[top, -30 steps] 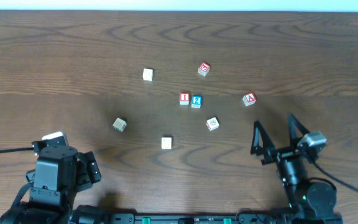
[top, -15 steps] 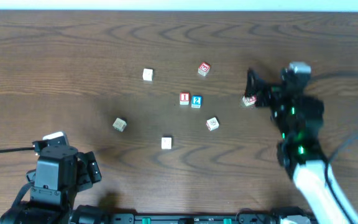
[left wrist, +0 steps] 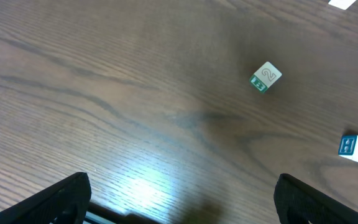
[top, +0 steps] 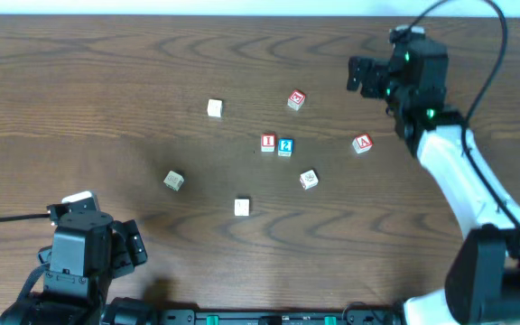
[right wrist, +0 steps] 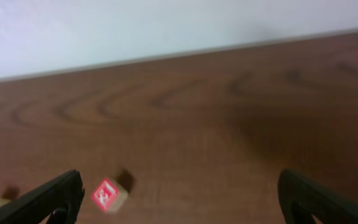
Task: Spell out Ai2
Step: 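Raise the right arm and move the right gripper over the A block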
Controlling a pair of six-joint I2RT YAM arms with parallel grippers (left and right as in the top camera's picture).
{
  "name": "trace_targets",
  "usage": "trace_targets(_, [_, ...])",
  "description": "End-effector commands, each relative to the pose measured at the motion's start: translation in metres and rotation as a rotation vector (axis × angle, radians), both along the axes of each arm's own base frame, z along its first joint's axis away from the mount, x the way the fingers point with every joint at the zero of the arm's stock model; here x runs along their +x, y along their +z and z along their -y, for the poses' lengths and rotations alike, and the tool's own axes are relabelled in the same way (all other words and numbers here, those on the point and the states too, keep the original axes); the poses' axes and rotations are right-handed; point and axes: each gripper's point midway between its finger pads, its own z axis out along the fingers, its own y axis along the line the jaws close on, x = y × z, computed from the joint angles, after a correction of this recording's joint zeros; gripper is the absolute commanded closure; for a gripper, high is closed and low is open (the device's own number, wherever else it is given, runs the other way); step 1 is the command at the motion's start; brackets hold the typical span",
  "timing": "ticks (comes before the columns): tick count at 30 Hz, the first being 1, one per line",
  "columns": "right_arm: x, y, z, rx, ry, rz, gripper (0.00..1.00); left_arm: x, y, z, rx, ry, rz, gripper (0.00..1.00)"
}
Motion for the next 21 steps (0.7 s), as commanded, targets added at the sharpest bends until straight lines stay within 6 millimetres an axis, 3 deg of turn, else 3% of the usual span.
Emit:
trace_targets(1, [0.008, 0.011, 0.000, -0.005, 0.020, -0.015, 0.01, 0.000, 0.002, -0.001, -0.003, 0.007, 0.008, 0.05])
trace_targets(10, [-0.001, -0.003, -0.006, -0.002, 0.064, -0.072, 0.01, 0.000, 0.002, -0.001, -0.003, 0.007, 0.008, 0.05])
trace_targets(16, [-0.019, -0.064, -0.002, -0.026, 0.064, -0.279, 0.01, 0.000, 0.002, -0.001, -0.003, 0.007, 0.008, 0.05])
trace_targets(21, [-0.037, -0.092, -0.001, -0.057, 0.092, -0.394, 0.01, 0.000, 0.002, -0.001, -0.003, 0.007, 0.008, 0.05])
